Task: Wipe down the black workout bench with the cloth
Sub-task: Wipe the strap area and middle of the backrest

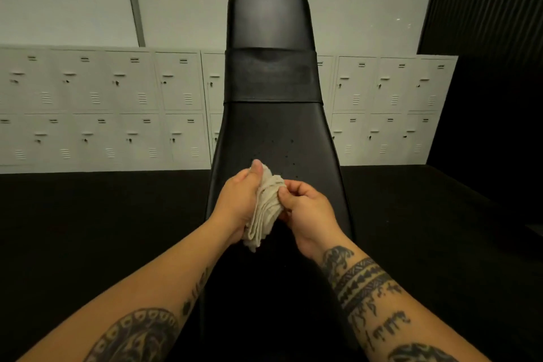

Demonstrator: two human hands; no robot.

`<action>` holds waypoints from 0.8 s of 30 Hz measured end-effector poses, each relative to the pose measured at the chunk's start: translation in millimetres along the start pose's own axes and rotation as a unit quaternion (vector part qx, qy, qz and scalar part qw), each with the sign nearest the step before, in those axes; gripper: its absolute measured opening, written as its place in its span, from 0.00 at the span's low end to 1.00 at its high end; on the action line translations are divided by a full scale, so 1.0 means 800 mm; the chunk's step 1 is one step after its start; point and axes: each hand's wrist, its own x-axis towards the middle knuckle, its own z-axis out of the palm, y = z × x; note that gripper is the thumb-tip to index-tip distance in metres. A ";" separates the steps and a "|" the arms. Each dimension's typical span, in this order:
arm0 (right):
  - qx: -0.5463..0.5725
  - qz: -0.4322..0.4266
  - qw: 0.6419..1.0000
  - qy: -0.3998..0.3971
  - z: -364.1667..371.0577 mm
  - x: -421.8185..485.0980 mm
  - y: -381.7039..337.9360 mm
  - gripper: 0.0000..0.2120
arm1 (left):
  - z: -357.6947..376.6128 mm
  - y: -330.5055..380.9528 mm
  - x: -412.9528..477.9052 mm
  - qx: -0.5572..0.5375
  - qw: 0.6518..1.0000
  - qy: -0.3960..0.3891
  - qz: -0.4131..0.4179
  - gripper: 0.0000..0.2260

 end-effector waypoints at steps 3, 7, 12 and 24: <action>-0.045 -0.053 0.998 -0.007 -0.001 0.000 0.000 0.07 | -0.025 0.015 0.016 -0.014 0.999 0.048 -0.011 0.14; -0.184 -0.084 0.979 0.017 -0.024 -0.003 0.010 0.13 | -0.074 0.051 0.057 0.002 0.955 0.294 0.029 0.09; -0.324 -0.152 0.912 0.200 -0.071 0.023 0.002 0.12 | -0.075 0.080 0.105 0.114 0.915 0.337 0.189 0.08; -0.373 -0.034 0.895 0.244 -0.118 0.091 -0.026 0.23 | -0.029 0.038 0.187 0.417 0.896 0.103 0.112 0.26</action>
